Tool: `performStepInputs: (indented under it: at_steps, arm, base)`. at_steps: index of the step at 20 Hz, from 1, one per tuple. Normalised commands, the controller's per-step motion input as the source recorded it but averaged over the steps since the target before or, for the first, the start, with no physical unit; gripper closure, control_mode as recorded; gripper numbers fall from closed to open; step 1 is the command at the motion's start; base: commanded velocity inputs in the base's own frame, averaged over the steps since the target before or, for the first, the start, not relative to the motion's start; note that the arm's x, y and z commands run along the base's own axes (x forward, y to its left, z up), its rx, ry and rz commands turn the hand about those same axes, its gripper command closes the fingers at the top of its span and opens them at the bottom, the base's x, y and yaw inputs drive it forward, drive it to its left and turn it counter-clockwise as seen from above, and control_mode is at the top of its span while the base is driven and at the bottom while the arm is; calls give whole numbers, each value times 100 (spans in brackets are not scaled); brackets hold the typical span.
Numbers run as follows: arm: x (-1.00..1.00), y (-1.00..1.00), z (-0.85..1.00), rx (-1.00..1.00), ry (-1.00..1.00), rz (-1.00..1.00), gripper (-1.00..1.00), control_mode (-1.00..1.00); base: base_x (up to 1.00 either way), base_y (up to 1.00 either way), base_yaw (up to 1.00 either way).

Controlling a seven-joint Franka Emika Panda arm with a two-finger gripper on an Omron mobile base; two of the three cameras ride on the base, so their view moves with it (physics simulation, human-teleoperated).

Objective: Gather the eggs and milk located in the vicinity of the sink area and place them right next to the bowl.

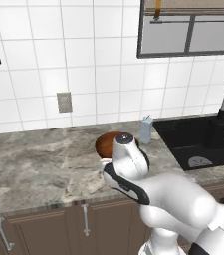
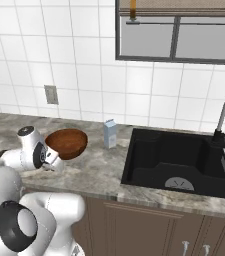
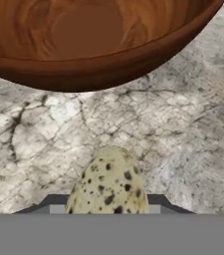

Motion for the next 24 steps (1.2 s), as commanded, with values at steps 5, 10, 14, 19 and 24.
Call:
performStepInputs:
  at_steps: [5,10,14,19,24]
  arm:
    - [5,70,0,-13,0,-8,100,-100]
    - [11,58,0,-9,-1,-9,100,-100]
    - [26,28,0,-2,0,-8,100,-100]
    - [31,3,0,0,-3,-9,100,-100]
    - [27,0,0,0,-2,-8,100,-100]
  base:
    - [0,0,0]
    - [0,0,0]
    - [0,0,0]
    - [0,0,0]
    - [0,0,0]
